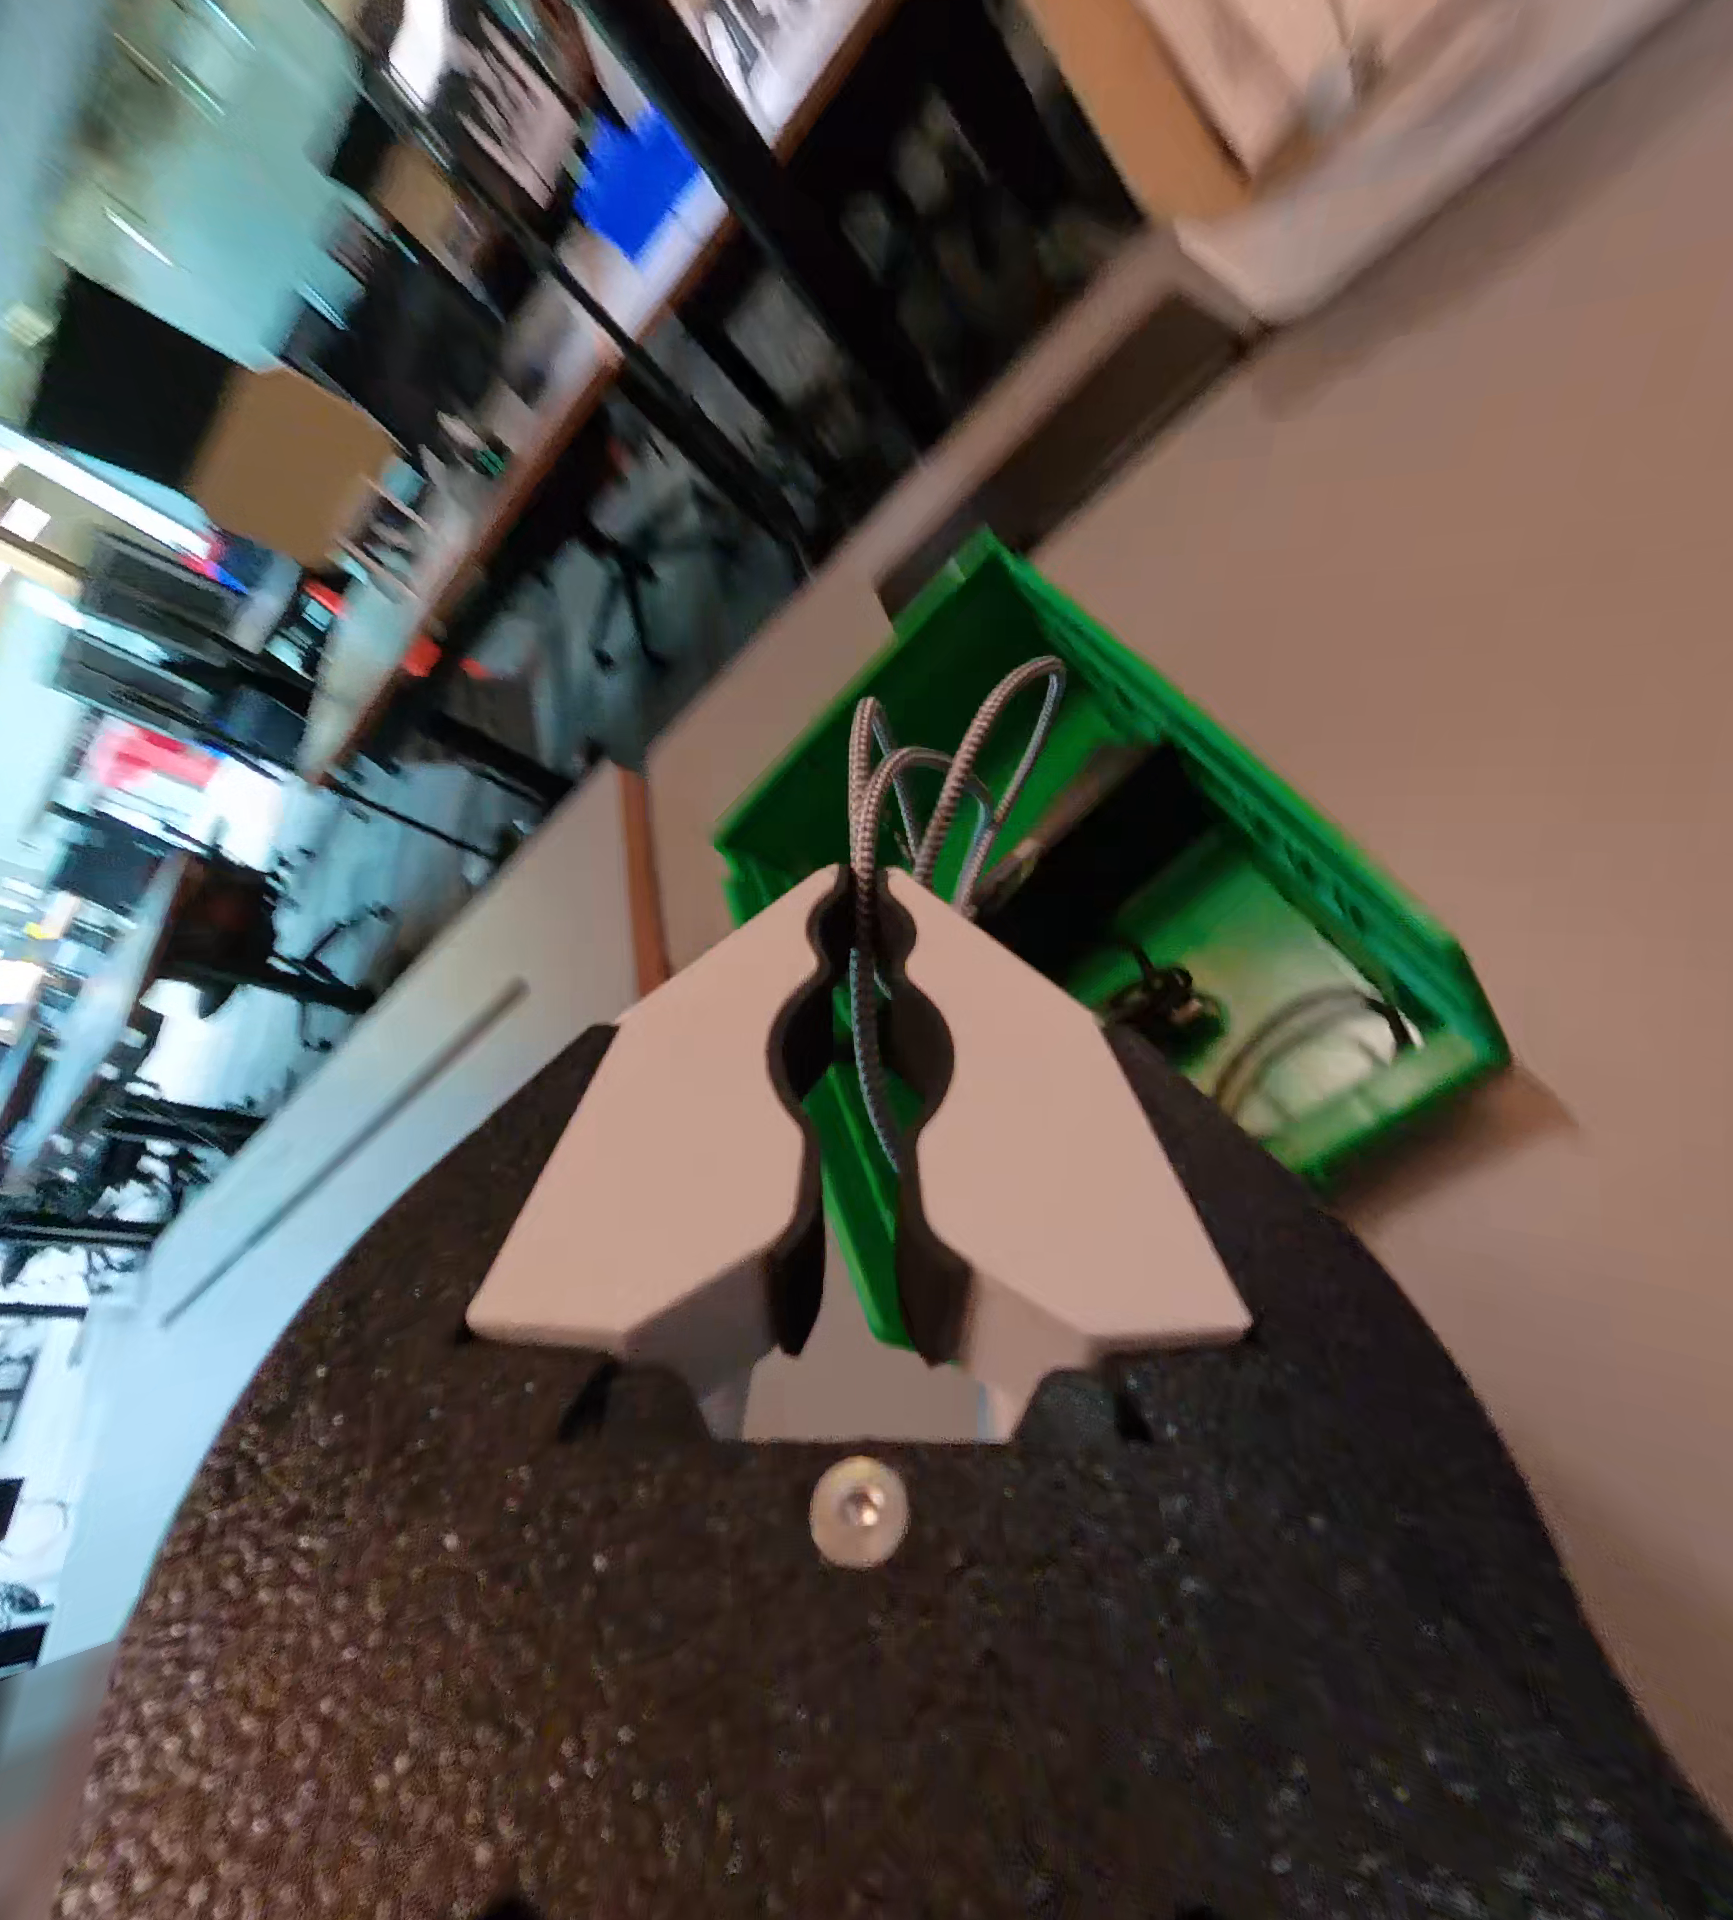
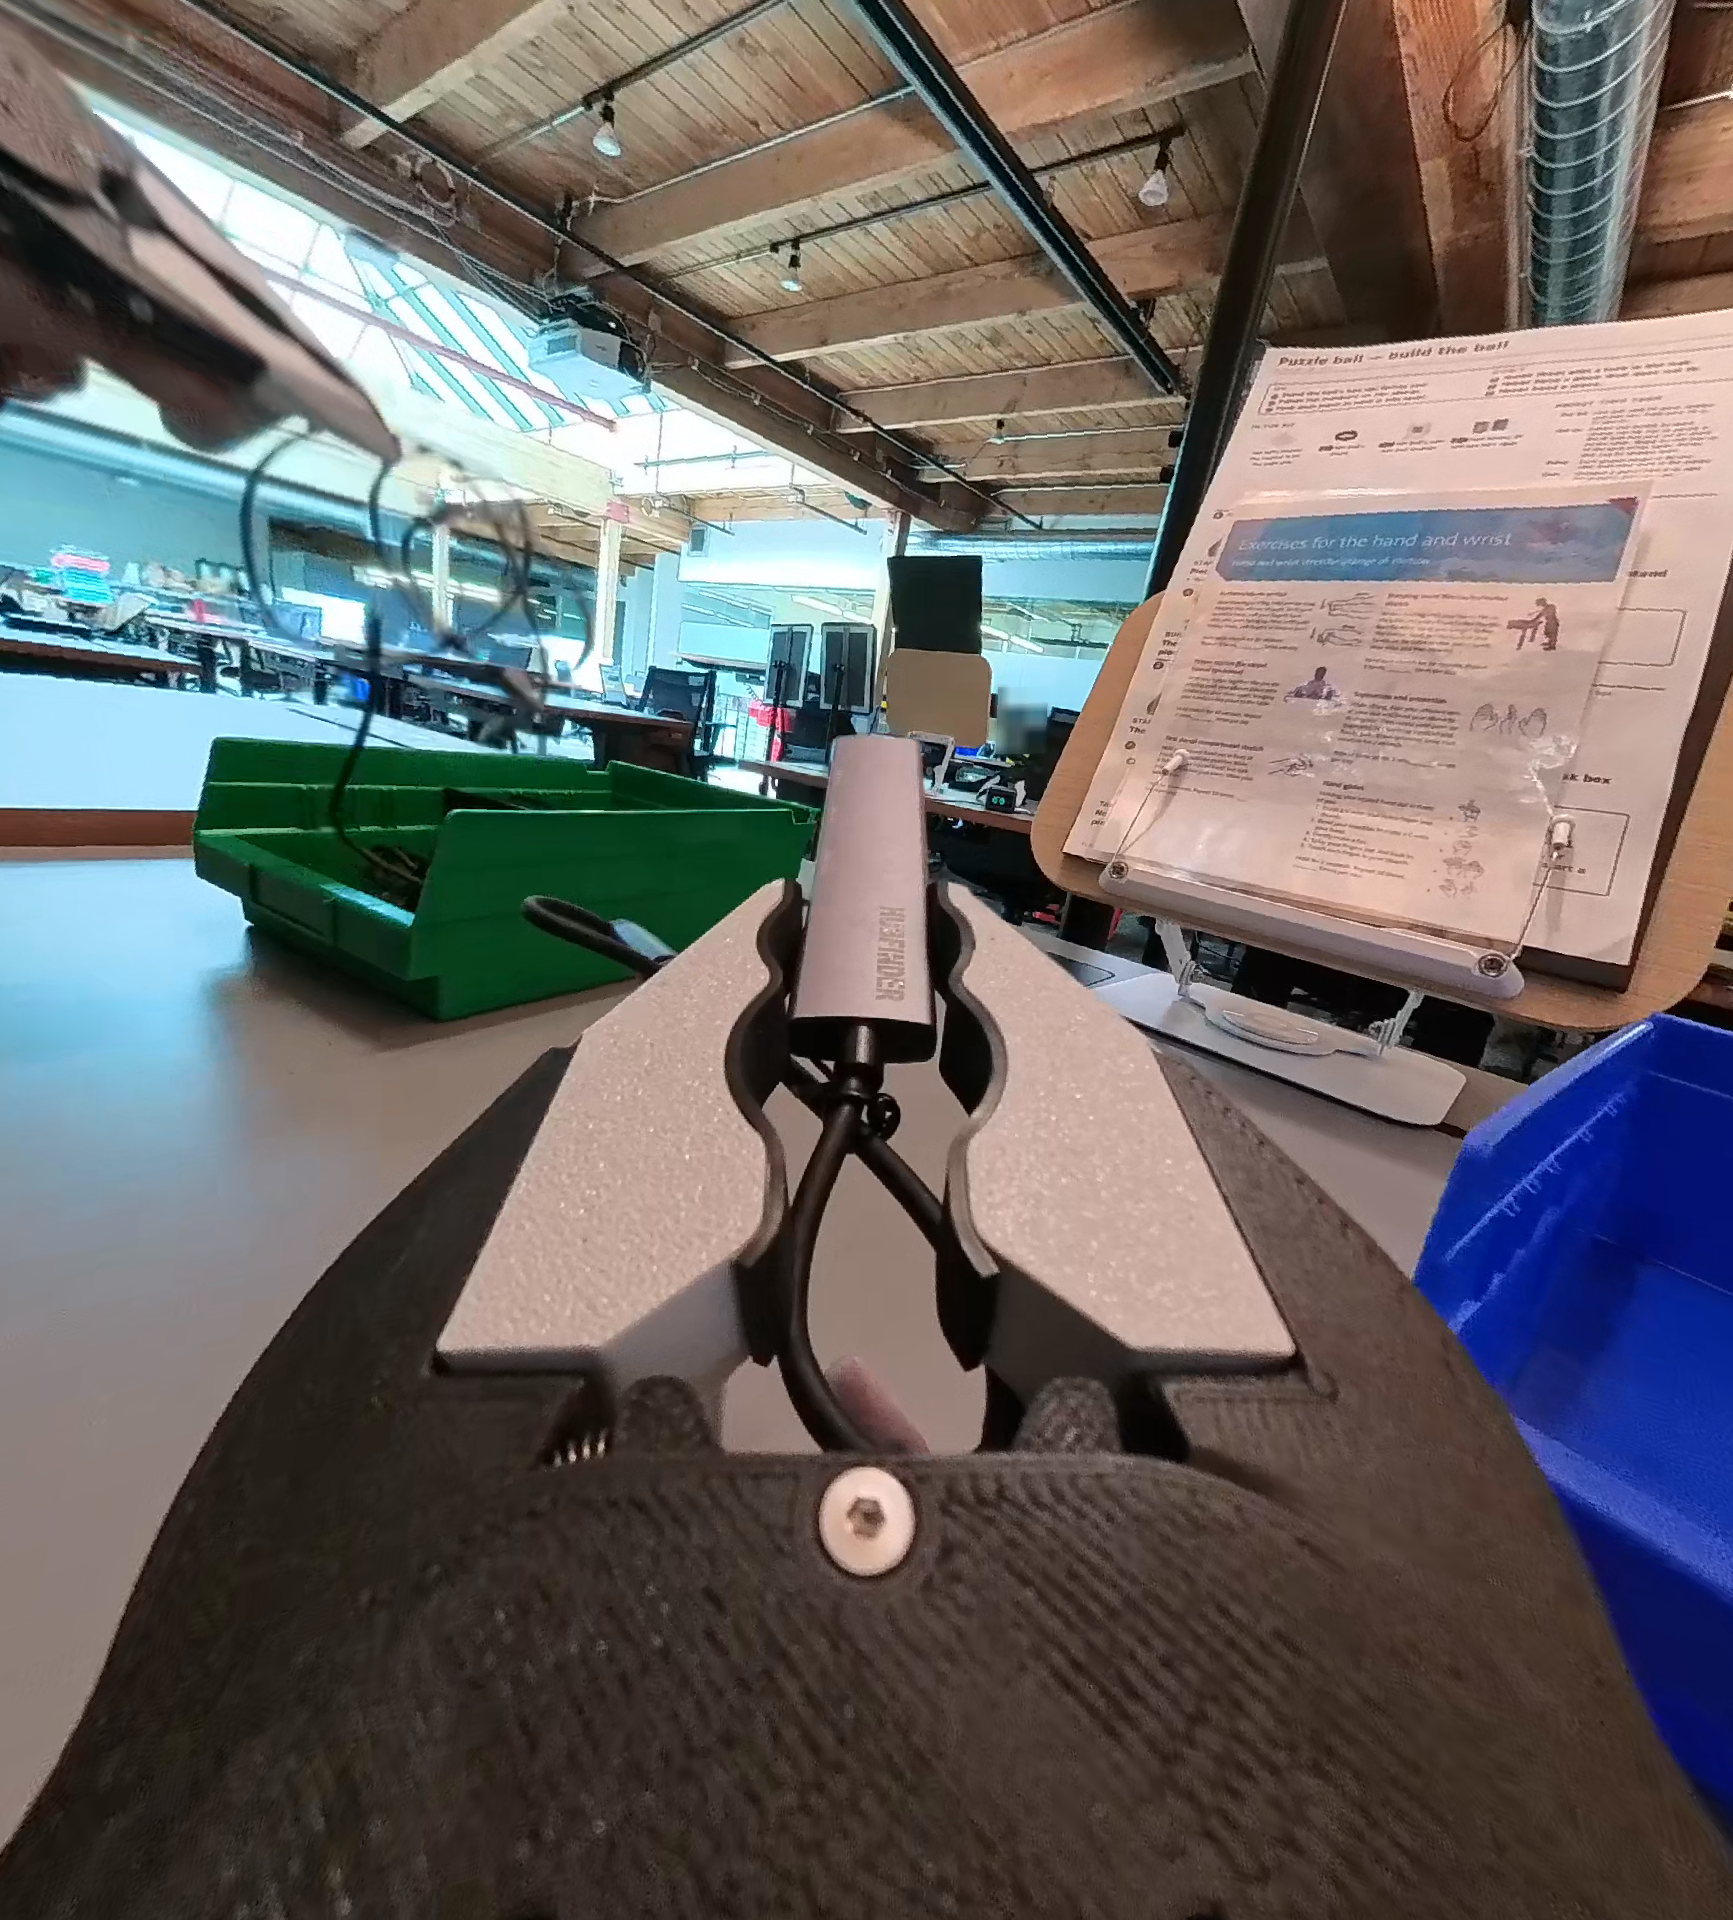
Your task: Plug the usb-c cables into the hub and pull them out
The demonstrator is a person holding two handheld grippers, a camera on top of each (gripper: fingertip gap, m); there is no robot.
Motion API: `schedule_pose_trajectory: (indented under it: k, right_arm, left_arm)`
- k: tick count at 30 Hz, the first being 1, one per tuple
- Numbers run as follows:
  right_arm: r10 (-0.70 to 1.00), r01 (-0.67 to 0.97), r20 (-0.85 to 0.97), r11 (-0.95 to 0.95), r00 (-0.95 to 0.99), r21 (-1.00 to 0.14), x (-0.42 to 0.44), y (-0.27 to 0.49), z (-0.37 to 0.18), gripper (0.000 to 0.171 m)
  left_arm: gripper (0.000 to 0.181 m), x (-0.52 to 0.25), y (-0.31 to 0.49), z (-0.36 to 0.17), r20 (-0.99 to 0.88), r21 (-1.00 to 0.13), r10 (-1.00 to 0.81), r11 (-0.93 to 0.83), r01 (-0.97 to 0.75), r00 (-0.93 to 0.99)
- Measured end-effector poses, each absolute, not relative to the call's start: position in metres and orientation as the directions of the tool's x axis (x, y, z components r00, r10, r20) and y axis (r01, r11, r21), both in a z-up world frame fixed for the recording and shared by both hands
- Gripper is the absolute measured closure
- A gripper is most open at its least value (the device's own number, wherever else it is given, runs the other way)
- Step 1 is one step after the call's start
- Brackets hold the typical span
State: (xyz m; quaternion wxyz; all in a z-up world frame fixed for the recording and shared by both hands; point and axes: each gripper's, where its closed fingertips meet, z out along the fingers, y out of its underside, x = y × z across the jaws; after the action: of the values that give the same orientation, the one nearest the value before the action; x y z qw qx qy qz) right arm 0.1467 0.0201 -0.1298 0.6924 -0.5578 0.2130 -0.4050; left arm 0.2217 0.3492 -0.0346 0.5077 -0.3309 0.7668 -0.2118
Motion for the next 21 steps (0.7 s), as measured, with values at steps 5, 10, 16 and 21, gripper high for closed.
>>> schedule_pose_trajectory:
  k: [5, 10, 16, 21]
  right_arm:
    - [-0.813, 0.326, 0.111, 0.101, 0.571, -0.940, 0.147, 0.012, -0.125, 0.148]
    - [-0.815, 0.304, 0.051, 0.157, 0.577, -0.940, 0.149, 0.005, -0.124, 0.148]
    - [-0.826, 0.320, 0.072, 0.134, 0.559, -0.938, 0.149, 0.004, -0.124, 0.148]
    - [-0.838, 0.339, 0.056, 0.157, 0.543, -0.928, 0.148, -0.002, -0.119, 0.148]
  left_arm:
    - [0.181, 0.201, 0.302, 0.042, -0.577, -0.799, -0.775, 0.601, -0.016, -0.258]
    - [0.181, 0.177, 0.257, 0.097, -0.543, -0.839, -0.784, 0.517, 0.169, -0.299]
    - [0.181, 0.206, 0.245, 0.103, -0.472, -0.881, -0.799, 0.448, 0.154, -0.374]
    - [0.181, 0.183, 0.184, 0.041, -0.439, -0.873, -0.634, 0.467, 0.138, -0.636]
